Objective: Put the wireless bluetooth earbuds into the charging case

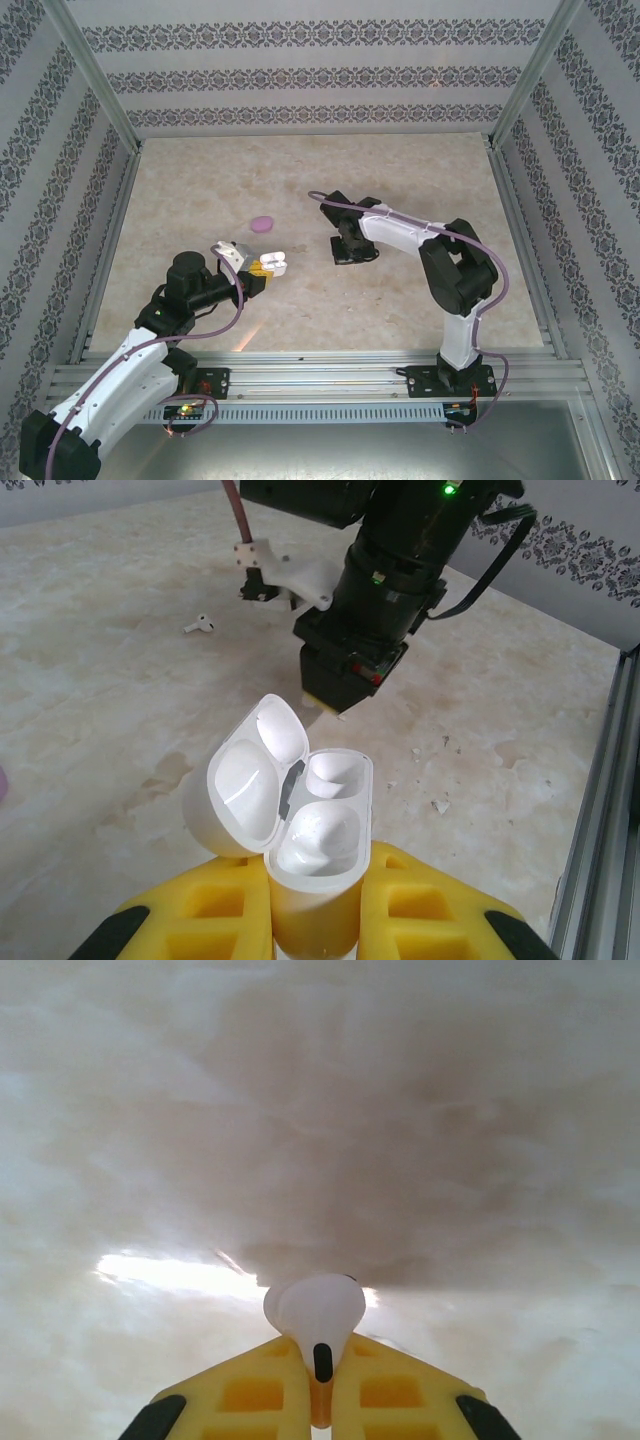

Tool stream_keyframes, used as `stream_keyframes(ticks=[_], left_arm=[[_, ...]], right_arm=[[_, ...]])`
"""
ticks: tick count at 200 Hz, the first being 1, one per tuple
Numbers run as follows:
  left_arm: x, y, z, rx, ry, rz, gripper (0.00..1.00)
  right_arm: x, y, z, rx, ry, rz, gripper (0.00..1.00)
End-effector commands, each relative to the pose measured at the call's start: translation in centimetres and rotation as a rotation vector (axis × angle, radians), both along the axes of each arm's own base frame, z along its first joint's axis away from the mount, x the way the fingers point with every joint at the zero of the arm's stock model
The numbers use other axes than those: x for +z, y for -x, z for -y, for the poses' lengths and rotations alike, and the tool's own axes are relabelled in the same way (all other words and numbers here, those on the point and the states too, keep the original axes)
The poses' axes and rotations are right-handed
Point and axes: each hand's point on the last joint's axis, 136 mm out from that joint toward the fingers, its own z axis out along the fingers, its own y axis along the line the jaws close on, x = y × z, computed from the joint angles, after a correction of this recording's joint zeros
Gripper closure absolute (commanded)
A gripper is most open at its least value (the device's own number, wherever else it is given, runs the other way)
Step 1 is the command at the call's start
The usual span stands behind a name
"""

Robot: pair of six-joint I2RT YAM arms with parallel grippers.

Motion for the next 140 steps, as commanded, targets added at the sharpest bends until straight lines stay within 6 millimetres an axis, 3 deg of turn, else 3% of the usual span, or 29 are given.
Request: stream_keyframes(ticks=[1, 29, 55, 108, 140], left_arm=[[1.1, -0.1, 0.4, -0.015, 0.023, 0.046, 1.0], [1.1, -0.1, 0.3, -0.01, 0.012, 0.044, 1.0], [1.3, -0.1, 0.1, -0.006, 0.0, 0.049, 1.0], [1.7, 0.1, -0.2, 0.003, -0.016, 0.058, 1.0], [2.1, -0.1, -0.2, 0.011, -0.018, 0.068, 1.0]], right_arm=[[1.3, 0.7, 4.3, 0.113, 0.238, 0.016, 0.92], [1.9, 0.4, 6.3, 0.245, 0.478, 0.003, 0.92], [0.5, 0.6, 6.4, 0.344, 0.616, -0.059, 0.92], [-2.2, 2.3, 2.9, 0.513, 0.645, -0.129, 0.91], [-2.9, 3.7, 1.0, 0.538, 0.569, -0.163, 0.82]])
